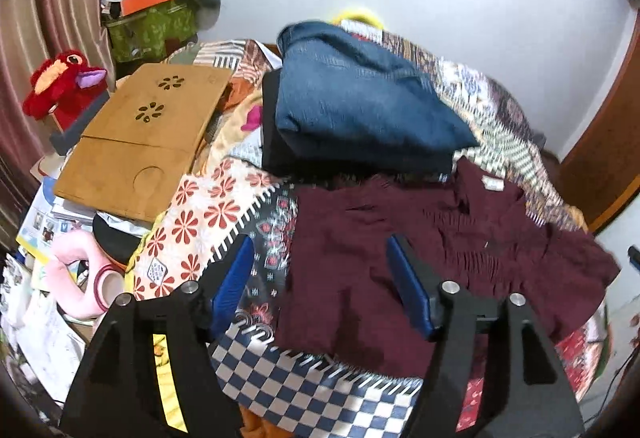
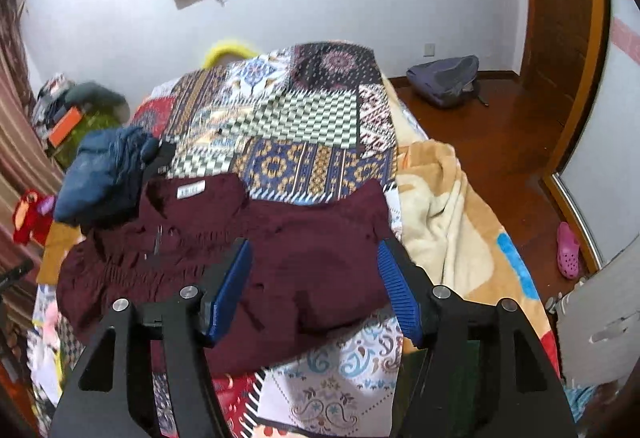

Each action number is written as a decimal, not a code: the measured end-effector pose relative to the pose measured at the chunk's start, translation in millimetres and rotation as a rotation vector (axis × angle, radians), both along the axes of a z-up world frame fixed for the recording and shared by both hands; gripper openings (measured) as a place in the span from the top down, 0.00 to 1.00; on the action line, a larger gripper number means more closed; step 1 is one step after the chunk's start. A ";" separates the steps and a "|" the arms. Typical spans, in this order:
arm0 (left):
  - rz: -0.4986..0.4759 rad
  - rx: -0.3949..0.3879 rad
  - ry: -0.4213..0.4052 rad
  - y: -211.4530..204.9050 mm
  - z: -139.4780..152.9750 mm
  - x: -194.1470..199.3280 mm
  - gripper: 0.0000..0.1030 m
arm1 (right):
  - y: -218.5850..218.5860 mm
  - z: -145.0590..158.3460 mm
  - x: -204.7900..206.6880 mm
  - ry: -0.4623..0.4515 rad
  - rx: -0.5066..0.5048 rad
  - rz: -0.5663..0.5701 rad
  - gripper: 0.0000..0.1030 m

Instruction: Fold large clothes

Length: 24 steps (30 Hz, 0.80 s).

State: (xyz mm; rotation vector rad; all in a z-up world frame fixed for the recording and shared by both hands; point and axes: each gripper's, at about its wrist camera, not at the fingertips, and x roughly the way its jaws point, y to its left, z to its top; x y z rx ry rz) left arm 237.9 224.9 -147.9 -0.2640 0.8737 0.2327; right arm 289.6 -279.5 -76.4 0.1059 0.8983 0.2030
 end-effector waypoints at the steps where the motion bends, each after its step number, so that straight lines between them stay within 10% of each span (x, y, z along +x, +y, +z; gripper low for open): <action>1: -0.015 -0.002 0.022 -1.3 -5.7 2.2 0.34 | 3.4 -4.0 1.5 0.013 -0.015 0.013 0.40; 15: -0.173 0.024 0.219 -16.8 -59.0 85.9 0.34 | 59.3 -27.5 67.4 0.151 -0.178 0.270 0.37; 24: -0.246 0.076 0.323 -21.4 -100.6 136.6 0.29 | 84.0 -97.4 119.9 0.313 -0.381 0.340 0.30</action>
